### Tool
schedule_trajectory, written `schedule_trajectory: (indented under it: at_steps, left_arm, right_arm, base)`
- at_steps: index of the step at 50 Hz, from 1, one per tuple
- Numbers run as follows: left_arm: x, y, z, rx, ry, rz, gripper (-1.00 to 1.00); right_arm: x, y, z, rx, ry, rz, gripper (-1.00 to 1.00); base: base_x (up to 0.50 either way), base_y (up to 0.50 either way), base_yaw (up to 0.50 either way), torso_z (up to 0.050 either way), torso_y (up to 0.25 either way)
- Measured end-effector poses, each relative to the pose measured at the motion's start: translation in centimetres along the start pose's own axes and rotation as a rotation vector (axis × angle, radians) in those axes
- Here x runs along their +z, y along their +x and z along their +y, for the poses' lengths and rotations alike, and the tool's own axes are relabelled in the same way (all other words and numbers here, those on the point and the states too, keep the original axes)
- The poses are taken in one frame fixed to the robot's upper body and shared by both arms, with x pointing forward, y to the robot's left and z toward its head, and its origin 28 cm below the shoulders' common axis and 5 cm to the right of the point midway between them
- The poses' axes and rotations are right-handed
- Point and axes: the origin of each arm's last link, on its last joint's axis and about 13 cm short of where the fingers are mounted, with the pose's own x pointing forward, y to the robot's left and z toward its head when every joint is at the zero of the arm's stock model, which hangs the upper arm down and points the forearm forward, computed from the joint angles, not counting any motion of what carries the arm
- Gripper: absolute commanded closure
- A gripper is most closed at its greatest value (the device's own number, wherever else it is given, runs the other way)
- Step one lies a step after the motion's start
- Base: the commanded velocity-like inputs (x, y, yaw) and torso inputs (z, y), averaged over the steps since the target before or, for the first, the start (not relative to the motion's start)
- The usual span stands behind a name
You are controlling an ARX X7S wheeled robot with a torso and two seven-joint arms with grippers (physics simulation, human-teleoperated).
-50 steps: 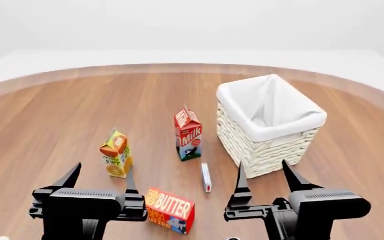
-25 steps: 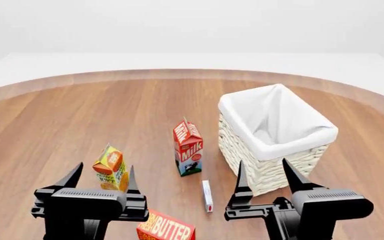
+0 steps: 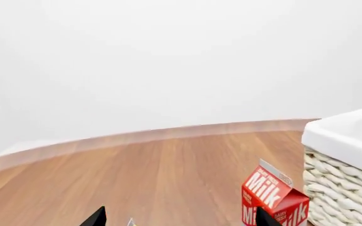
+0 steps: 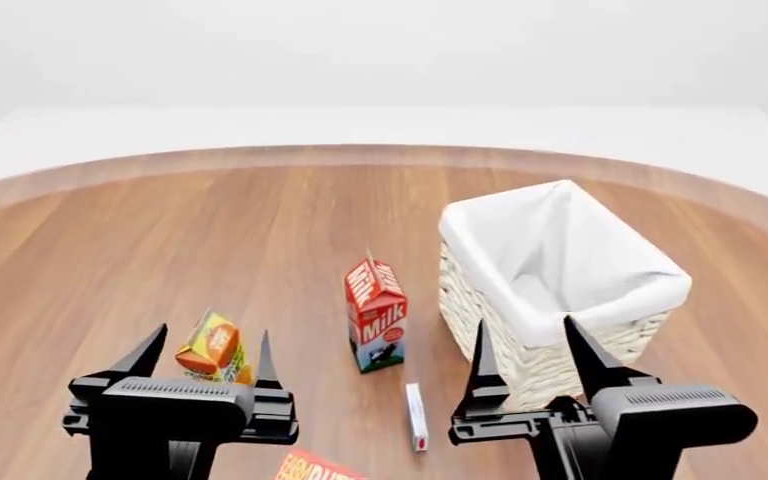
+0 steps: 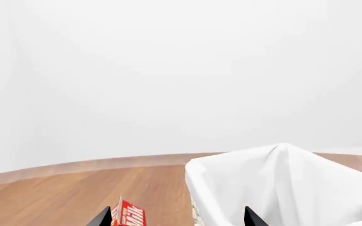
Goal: Pick up the cream cheese box and the butter, and put them in the basket.
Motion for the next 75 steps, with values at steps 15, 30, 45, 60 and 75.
schedule_trajectory:
  at_steps: [15, 30, 45, 60, 75]
  left_arm:
    - [0.1, 0.0, 0.0, 0.000, 0.000, -0.002, -1.00]
    - [0.0, 0.1, 0.0, -0.002, 0.000, -0.002, -1.00]
    - [0.3, -0.1, 0.3, 0.013, 0.006, -0.009, -1.00]
    - [0.8, -0.5, 1.0, 0.041, 0.014, -0.018, -1.00]
    - [1.5, -1.0, 1.5, 0.058, 0.016, -0.031, -1.00]
  right_arm:
    - [0.1, 0.0, 0.1, 0.006, 0.003, -0.014, -1.00]
    - [0.2, 0.0, 0.0, 0.010, 0.002, -0.017, -1.00]
    - [0.8, 0.7, 0.2, -0.002, -0.027, 0.010, -1.00]
    - [2.0, 1.8, 1.2, 0.016, -0.047, 0.047, -1.00]
    - [2.7, 2.9, 2.7, 0.019, -0.076, 0.119, -1.00]
  base:
    - [0.10, 0.00, 0.00, 0.000, 0.001]
    - [0.15, 0.00, 0.00, 0.000, 0.000]
    - [0.00, 0.00, 0.00, 0.000, 0.000]
    - [0.00, 0.00, 0.00, 0.000, 0.000]
    - [0.00, 0.00, 0.00, 0.000, 0.000]
